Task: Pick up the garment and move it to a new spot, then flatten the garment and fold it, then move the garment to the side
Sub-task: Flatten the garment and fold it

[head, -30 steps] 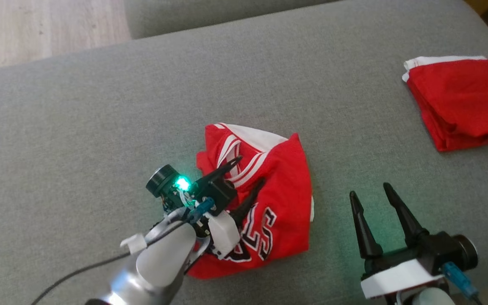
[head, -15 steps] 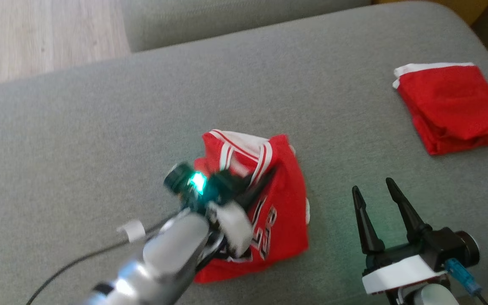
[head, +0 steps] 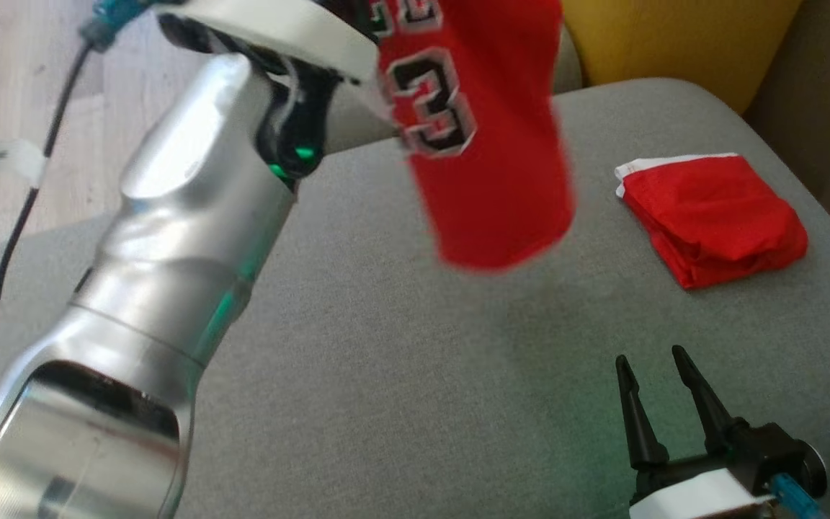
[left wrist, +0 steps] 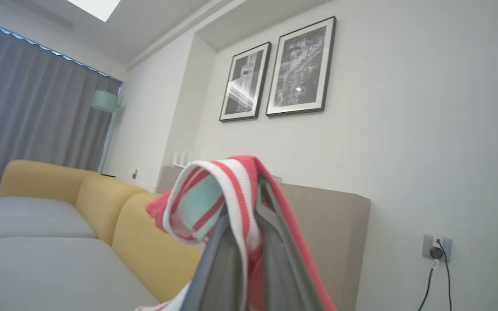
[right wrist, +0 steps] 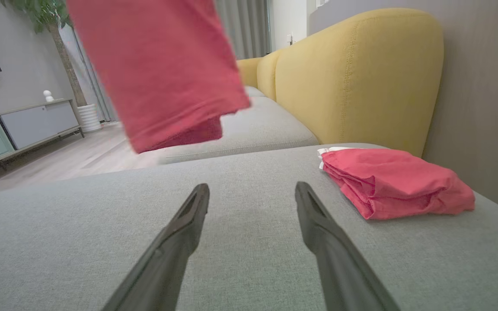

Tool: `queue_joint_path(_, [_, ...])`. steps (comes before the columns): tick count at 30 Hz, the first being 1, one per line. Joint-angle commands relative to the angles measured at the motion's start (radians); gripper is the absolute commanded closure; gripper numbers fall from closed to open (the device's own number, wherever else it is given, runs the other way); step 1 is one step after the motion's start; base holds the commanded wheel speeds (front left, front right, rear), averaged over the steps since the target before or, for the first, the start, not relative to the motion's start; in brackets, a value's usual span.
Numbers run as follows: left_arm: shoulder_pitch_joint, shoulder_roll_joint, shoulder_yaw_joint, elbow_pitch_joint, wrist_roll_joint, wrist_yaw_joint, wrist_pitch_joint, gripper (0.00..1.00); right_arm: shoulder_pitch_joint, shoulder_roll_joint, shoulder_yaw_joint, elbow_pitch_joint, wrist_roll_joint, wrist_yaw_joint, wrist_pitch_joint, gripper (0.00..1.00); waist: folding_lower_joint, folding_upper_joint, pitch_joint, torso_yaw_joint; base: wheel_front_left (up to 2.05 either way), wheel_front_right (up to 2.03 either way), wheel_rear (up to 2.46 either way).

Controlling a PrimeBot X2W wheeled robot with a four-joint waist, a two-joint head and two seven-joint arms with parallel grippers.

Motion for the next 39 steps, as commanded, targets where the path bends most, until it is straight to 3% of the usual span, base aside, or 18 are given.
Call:
queue_joint_path(1, [-0.001, 0.029, 0.026, 0.011, -0.010, 0.002, -0.003, 1.00, -0.025, -0.006, 0.019, -0.035, 0.003, 0.007, -0.004, 0.00, 0.0002, 0.0000, -0.006, 0.008, 0.00, 0.00, 0.00])
queue_joint_path(4, [0.064, 0.040, -0.019, 0.012, -0.013, 0.002, -0.001, 1.00, -0.019, -0.006, 0.012, -0.041, 0.004, 0.007, -0.004, 0.00, 0.0002, 0.0000, -0.006, 0.020, 0.00, 0.00, 0.00])
queue_joint_path(10, [0.457, 0.096, -0.188, -0.062, -0.080, 0.002, 0.005, 1.00, 0.005, -0.005, -0.002, -0.053, 0.003, 0.007, -0.004, 0.00, 0.0002, 0.0000, 0.012, 0.079, 0.00, 0.00, 0.00])
queue_joint_path(17, [0.794, 0.099, -0.304, -0.116, -0.134, 0.002, -0.001, 1.00, 0.012, -0.005, -0.016, -0.063, -0.012, 0.007, -0.004, 0.00, 0.0002, 0.0000, 0.032, 0.149, 0.00, 0.00, 0.00])
queue_joint_path(18, [0.808, 0.100, -0.319, -0.126, -0.130, 0.002, 0.000, 0.74, 0.013, -0.005, -0.019, -0.064, -0.009, 0.007, -0.004, 0.00, 0.0002, 0.0000, 0.034, 0.160, 0.00, 0.00, 0.00])
queue_joint_path(19, [0.813, 0.104, -0.331, -0.131, -0.118, 0.002, -0.001, 0.00, 0.014, -0.006, -0.017, -0.063, -0.009, 0.007, -0.004, 0.00, 0.0002, 0.0000, 0.035, 0.169, 0.00, 0.00, 0.00])
queue_joint_path(22, [0.808, 0.124, -0.343, -0.170, -0.092, 0.013, 0.001, 0.00, 0.015, -0.011, -0.004, -0.060, -0.010, 0.007, -0.004, 0.00, 0.0002, 0.0000, 0.034, 0.185, 0.00, 0.00, 0.00])
queue_joint_path(25, [0.787, 0.181, -0.350, -0.257, -0.064, 0.040, 0.028, 0.00, 0.013, -0.012, 0.001, -0.061, -0.010, 0.007, -0.004, 0.00, 0.0002, 0.0000, 0.036, 0.188, 0.00, 0.00, 0.00])
queue_joint_path(34, [0.561, 0.494, -0.284, -0.644, -0.036, 0.097, 0.309, 0.00, -0.008, -0.022, 0.014, -0.066, -0.015, 0.007, -0.004, 0.00, 0.0002, 0.0000, 0.075, 0.167, 0.00, 0.00, 0.00])
queue_joint_path(36, [0.476, 0.526, -0.261, -0.667, -0.028, 0.095, 0.364, 0.00, -0.026, -0.026, 0.016, -0.067, -0.016, 0.007, -0.004, 0.00, 0.0002, 0.0000, 0.101, 0.156, 0.00, 0.00, 0.00])
queue_joint_path(39, [0.358, 0.531, -0.252, -0.627, -0.021, 0.070, 0.440, 0.00, -0.060, -0.029, 0.027, -0.069, -0.018, 0.007, -0.004, 0.00, 0.0002, 0.0000, 0.146, 0.131, 0.00, 0.00, 0.00])
